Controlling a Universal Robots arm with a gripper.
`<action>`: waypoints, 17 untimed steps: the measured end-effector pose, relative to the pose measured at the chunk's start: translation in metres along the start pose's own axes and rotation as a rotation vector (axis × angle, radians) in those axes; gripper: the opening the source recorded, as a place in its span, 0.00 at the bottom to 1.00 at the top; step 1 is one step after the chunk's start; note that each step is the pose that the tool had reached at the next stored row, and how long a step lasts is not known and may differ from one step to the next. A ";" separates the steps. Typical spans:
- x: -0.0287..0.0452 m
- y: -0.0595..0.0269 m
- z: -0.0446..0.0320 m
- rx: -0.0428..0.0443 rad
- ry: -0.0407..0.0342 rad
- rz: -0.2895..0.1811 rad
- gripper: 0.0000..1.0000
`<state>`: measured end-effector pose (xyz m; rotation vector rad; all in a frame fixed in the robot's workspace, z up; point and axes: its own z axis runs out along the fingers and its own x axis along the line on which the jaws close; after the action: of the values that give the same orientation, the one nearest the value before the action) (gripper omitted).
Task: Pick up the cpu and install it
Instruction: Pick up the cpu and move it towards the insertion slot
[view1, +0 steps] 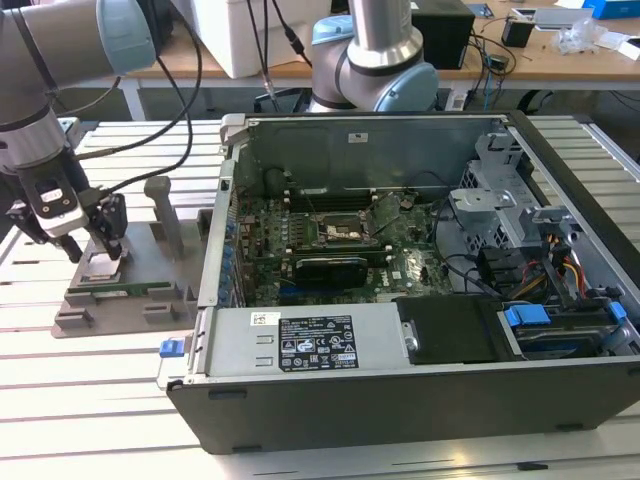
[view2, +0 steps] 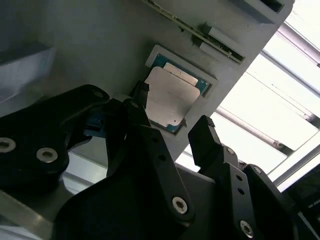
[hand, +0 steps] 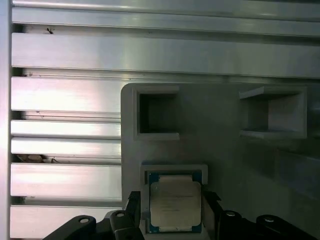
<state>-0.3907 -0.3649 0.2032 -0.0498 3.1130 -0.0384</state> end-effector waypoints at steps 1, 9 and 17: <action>-0.0006 -0.0001 0.0024 0.0000 -0.0001 -0.002 0.60; -0.0024 -0.0032 0.0110 0.0000 0.0001 -0.012 0.60; -0.0057 -0.0041 0.0146 -0.0003 -0.0002 -0.017 0.60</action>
<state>-0.3845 -0.3692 0.1888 -0.0765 3.1124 -0.0384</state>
